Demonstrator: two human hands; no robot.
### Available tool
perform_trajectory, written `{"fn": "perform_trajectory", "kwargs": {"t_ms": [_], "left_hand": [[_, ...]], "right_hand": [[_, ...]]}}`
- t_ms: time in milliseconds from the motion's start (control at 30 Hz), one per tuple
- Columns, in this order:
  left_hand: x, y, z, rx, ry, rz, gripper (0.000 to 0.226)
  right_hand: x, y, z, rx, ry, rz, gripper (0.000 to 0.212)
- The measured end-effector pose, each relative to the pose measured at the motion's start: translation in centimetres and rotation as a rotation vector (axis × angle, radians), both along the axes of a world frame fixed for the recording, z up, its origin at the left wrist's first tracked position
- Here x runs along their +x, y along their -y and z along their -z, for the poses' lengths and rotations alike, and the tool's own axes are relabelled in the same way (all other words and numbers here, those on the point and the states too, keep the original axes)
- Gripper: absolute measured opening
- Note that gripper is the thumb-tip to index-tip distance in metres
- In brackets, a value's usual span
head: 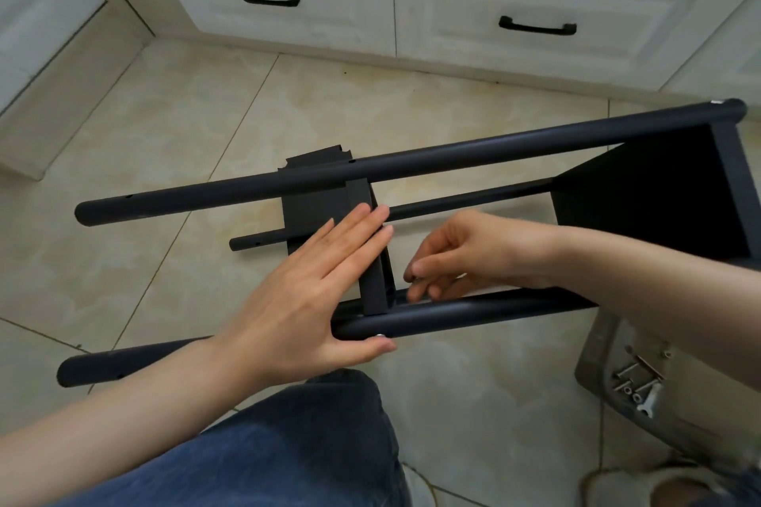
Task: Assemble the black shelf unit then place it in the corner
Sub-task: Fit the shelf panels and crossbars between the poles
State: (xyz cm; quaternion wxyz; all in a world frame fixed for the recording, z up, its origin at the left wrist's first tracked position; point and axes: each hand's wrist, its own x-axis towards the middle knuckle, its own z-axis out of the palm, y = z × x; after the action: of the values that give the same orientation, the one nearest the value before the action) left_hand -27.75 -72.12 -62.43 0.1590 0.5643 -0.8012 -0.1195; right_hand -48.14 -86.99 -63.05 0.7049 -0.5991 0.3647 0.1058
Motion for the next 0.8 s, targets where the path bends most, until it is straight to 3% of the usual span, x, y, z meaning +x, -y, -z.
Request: {"fn": "perform_trajectory", "kwargs": {"t_ms": [400,800], "left_hand": [[-0.2,-0.1,0.1,-0.007,-0.003,-0.001,0.095],[-0.3,-0.1,-0.1,-0.008,0.028,-0.005,0.094]], "right_hand": [[3.2,-1.5,0.5,0.155,-0.016,-0.016,0.011],[3.7,-1.5,0.7,0.141,-0.057,-0.078,0.026]]}}
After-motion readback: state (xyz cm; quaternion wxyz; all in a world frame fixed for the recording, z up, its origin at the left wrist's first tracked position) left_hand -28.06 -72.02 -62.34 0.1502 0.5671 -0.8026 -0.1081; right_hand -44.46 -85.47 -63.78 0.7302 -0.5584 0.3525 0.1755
